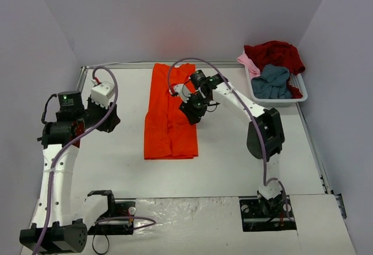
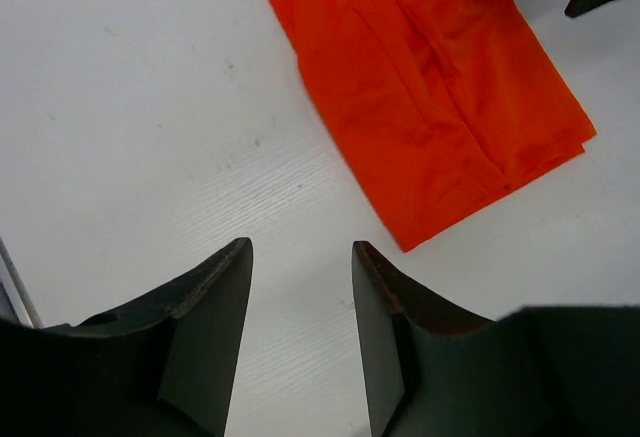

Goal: Fold and stack the t-shirts
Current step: Rotate the tshirt 90 degrees, then grab the bottom of the folded rectangular tshirt with both arms

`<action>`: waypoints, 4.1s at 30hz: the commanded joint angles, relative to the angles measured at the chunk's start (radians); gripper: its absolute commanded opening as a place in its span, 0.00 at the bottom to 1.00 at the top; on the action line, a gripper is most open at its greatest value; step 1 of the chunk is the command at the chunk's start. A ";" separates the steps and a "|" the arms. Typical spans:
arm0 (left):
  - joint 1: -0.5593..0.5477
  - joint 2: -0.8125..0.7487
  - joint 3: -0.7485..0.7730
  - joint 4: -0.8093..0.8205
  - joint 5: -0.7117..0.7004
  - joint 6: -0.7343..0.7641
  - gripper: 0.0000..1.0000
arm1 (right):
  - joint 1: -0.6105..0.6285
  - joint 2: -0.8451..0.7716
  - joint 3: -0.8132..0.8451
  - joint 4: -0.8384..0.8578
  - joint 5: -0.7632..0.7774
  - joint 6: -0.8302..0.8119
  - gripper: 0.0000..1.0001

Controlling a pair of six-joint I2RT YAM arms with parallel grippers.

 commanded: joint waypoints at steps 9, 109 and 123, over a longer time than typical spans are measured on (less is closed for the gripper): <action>-0.330 -0.040 -0.178 -0.122 -0.149 0.378 0.43 | -0.137 -0.456 -0.365 -0.144 -0.042 -0.038 0.40; -0.664 0.374 -0.346 0.269 -0.183 0.366 0.02 | -0.191 -0.756 -0.920 0.405 -0.244 -0.325 0.57; -0.528 0.500 -0.243 0.195 -0.063 0.364 0.02 | 0.016 -0.727 -1.036 0.695 -0.072 -0.306 0.56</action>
